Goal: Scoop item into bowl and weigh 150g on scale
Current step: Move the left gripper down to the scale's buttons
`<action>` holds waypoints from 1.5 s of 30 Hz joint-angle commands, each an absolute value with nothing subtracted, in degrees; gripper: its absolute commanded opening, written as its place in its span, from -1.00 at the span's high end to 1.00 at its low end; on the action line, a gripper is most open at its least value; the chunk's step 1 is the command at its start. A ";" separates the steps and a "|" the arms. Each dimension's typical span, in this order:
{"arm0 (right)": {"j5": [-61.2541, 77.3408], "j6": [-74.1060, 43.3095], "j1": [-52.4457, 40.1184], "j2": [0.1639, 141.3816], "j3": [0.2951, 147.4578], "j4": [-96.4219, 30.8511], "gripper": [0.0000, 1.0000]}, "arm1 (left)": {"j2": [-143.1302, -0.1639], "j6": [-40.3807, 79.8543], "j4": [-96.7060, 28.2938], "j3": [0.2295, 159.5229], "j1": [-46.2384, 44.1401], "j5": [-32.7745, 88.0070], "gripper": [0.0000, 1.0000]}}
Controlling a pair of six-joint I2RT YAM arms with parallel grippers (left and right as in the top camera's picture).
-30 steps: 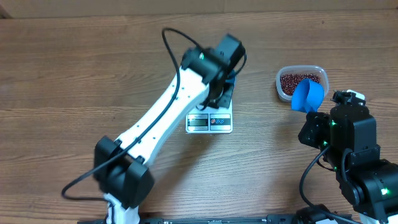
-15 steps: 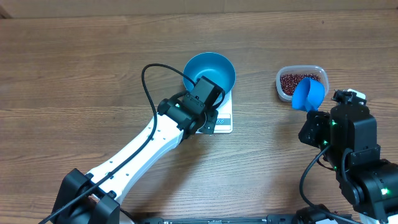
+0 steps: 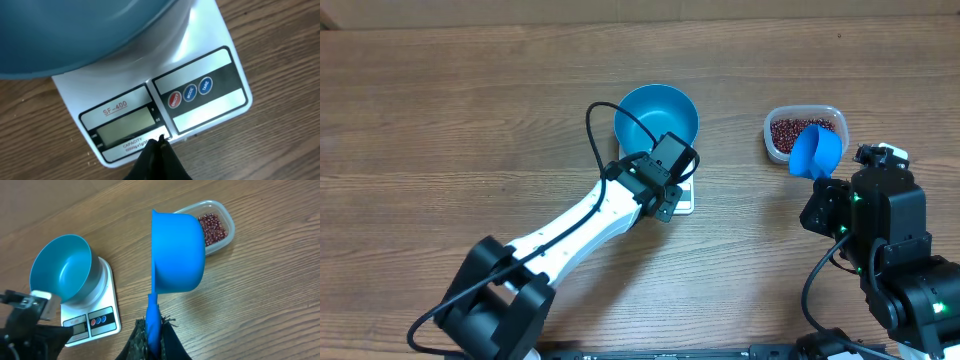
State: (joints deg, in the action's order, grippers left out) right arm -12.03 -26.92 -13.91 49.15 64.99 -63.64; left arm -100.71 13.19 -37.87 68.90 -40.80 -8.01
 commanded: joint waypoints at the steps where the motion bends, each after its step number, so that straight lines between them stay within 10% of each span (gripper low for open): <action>1: -12.84 -26.50 -14.02 48.97 66.72 -63.13 0.93 | -101.45 6.48 -36.82 68.73 -41.28 -7.14 0.91; 45: -12.82 -26.50 -14.02 48.97 66.72 -63.59 0.93 | -110.04 -3.62 -28.18 68.71 -41.17 -6.15 0.91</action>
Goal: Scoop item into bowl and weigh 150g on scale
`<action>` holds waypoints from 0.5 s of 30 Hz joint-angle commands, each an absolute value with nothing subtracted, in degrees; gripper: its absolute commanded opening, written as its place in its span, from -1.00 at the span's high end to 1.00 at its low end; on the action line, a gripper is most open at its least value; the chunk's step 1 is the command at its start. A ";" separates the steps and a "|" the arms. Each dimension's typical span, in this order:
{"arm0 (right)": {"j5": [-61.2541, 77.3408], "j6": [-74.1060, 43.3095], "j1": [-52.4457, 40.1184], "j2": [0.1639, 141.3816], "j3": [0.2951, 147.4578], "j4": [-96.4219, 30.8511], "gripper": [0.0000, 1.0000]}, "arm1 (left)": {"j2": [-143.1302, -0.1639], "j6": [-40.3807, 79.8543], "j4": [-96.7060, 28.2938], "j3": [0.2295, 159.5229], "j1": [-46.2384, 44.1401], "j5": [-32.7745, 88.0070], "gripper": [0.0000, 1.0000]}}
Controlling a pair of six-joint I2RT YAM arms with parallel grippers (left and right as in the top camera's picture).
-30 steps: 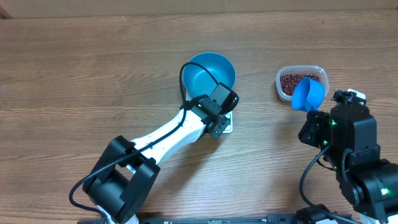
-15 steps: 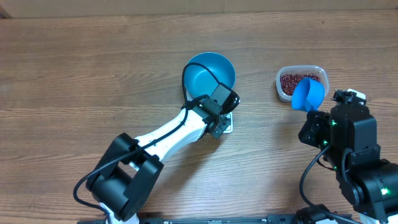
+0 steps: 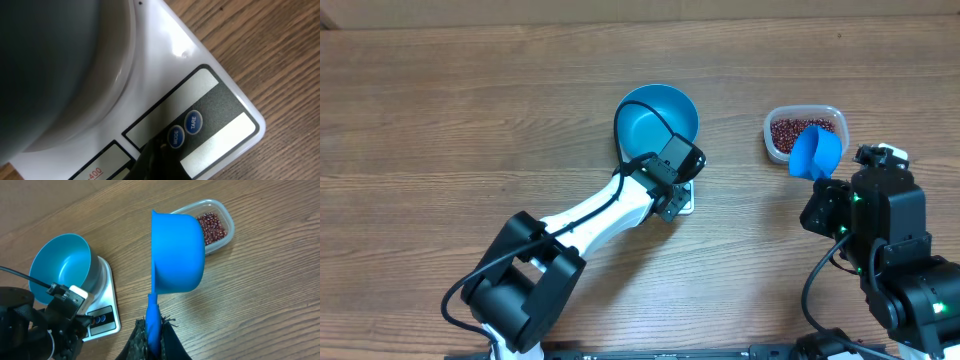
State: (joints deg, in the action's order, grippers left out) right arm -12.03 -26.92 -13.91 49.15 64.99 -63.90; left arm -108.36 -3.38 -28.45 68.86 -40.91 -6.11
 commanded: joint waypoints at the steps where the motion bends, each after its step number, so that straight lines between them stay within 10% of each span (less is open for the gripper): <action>1: -12.82 -26.50 -14.02 48.97 66.72 -63.57 0.93 | -110.21 -3.62 -28.23 68.71 -41.17 -5.98 0.91; 15: -12.82 -26.50 -14.02 48.97 66.72 -63.57 0.93 | -109.95 -2.09 -30.33 70.06 -41.39 -5.96 0.92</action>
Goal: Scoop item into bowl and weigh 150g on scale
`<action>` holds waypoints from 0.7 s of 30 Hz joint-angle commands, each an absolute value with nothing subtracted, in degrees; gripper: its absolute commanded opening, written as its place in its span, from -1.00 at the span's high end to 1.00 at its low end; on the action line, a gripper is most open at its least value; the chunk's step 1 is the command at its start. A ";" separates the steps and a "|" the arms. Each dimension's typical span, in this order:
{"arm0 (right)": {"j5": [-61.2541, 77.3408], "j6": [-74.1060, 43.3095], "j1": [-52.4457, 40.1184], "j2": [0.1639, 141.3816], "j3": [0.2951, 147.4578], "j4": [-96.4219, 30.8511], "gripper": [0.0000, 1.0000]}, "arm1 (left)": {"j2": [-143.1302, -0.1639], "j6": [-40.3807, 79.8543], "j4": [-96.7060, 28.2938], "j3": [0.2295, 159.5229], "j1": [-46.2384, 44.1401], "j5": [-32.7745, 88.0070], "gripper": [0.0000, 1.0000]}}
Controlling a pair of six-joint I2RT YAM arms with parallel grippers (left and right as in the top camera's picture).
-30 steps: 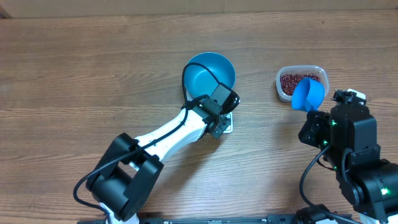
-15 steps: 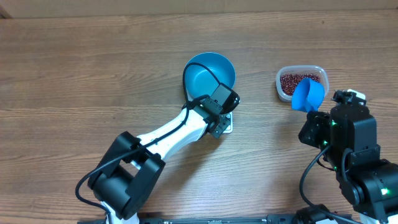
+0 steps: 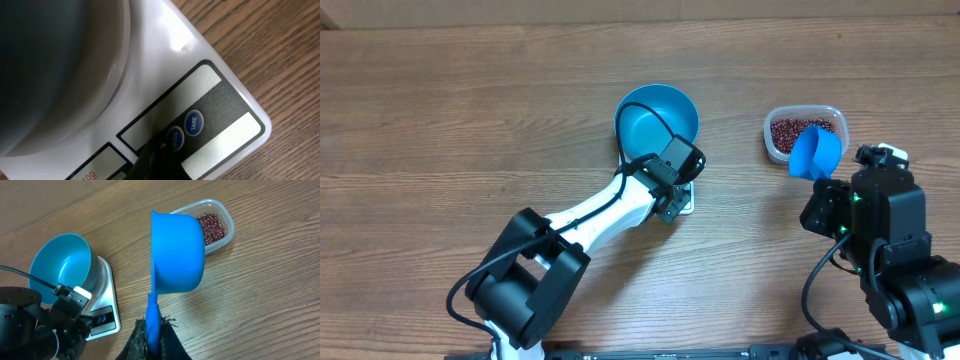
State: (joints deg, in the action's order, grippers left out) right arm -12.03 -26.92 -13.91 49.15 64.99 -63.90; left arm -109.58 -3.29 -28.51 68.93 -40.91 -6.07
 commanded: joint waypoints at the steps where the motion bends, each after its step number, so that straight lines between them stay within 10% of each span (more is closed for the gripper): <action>1: -12.82 -26.50 -14.02 48.97 66.72 -63.57 0.93 | -108.60 -1.48 -32.01 71.46 -41.43 -5.96 0.92; 21: -11.57 -26.50 -14.02 48.97 66.72 -63.86 0.93 | -85.71 10.63 -51.37 78.76 -38.81 -7.88 0.91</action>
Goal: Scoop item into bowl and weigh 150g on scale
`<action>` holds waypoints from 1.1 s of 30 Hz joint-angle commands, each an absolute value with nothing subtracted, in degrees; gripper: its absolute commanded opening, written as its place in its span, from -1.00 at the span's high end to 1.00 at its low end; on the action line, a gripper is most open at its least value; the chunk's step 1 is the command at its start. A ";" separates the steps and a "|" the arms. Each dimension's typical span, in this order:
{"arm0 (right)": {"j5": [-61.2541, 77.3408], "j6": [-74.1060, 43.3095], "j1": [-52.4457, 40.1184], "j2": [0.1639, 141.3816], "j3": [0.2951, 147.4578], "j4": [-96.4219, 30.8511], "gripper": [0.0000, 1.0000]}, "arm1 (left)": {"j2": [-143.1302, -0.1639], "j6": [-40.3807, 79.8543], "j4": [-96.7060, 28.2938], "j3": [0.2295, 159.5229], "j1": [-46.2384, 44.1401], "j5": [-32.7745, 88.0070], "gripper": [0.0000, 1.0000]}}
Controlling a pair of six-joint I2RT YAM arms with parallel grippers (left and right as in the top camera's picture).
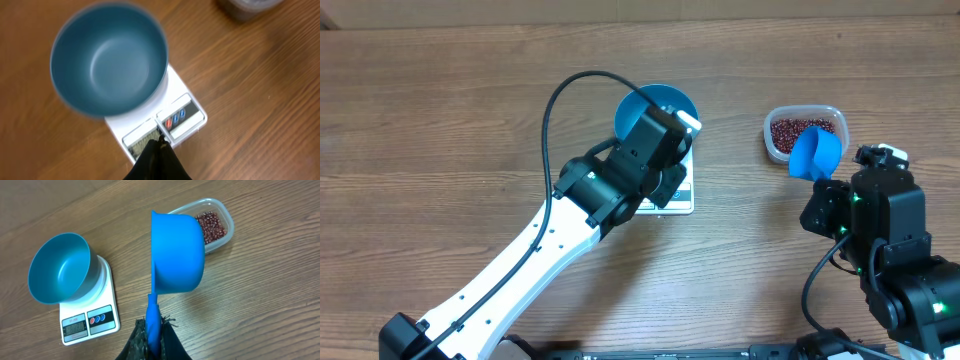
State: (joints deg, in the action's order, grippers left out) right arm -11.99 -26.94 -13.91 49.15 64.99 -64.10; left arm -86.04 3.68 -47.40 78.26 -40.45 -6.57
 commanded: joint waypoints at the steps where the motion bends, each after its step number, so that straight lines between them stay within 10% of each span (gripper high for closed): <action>1: -11.31 -26.48 -14.04 48.97 66.72 -63.88 0.93 | -85.71 11.97 -54.13 78.81 -38.28 -7.73 0.92; 14: -11.29 -26.50 -14.02 48.97 66.72 -67.02 0.93 | -85.71 13.82 -68.77 83.15 -37.08 -1.76 0.80; 15: -11.31 -26.50 -14.04 48.97 66.72 -67.07 0.93 | -85.71 13.98 -68.73 83.15 -37.08 -2.11 -1.00; 33: -11.31 -26.44 -14.04 48.97 66.72 -66.35 0.93 | -85.78 13.96 -68.75 83.09 -37.08 -3.81 -0.99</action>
